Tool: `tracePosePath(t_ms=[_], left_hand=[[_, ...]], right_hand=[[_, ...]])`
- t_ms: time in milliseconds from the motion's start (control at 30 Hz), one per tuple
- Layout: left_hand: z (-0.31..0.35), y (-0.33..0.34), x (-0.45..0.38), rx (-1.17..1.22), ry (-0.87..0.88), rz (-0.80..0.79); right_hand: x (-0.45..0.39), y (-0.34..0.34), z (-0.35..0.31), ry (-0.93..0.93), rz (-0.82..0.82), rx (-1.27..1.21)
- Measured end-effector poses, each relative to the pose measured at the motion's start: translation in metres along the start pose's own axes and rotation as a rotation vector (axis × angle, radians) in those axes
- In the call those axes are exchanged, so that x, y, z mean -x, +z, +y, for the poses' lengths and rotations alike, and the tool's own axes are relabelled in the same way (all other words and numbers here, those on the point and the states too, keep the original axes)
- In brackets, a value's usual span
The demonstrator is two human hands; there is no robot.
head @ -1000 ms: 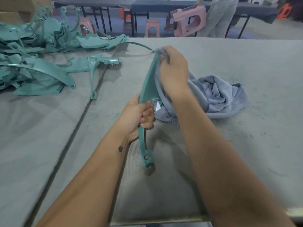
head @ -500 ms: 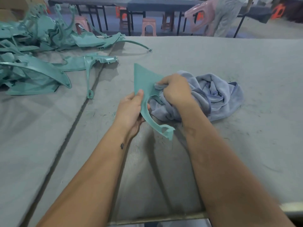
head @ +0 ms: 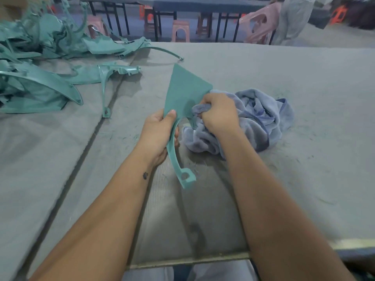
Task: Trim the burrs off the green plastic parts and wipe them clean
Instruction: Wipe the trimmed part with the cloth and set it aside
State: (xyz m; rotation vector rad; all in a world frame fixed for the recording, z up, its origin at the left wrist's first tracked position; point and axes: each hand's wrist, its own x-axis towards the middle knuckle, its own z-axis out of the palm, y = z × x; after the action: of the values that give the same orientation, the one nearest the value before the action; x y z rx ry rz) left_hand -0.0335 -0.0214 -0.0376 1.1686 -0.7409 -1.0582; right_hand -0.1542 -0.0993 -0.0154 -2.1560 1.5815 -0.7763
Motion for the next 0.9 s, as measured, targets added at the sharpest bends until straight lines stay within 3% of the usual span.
tracePosePath(t_ms=[167,367,467,667,800,900], left_hand=[[-0.001,-0.005,0.000,-0.059,0.013,0.002],[-0.001,-0.006,-0.001,-0.043,0.026,0.002],[-0.002,-0.007,-0.002,-0.081,0.045,-0.008],[0.007,-0.006,0.001,0.044,0.074,0.031],[0.015,-0.014,-0.008,0.314,0.110,0.229],[0.019,-0.020,-0.019,0.568,0.060,0.259]], right_hand=[[-0.008,0.008,0.001,0.066,0.188,0.232],[-0.006,0.000,-0.011,-0.089,-0.107,0.271],[-0.001,-0.009,-0.008,-0.166,-0.219,0.123],[0.011,0.005,0.001,-0.024,0.102,0.060],[0.011,-0.002,0.000,0.023,0.316,-0.449],[0.015,-0.010,-0.001,0.013,0.297,-0.514]])
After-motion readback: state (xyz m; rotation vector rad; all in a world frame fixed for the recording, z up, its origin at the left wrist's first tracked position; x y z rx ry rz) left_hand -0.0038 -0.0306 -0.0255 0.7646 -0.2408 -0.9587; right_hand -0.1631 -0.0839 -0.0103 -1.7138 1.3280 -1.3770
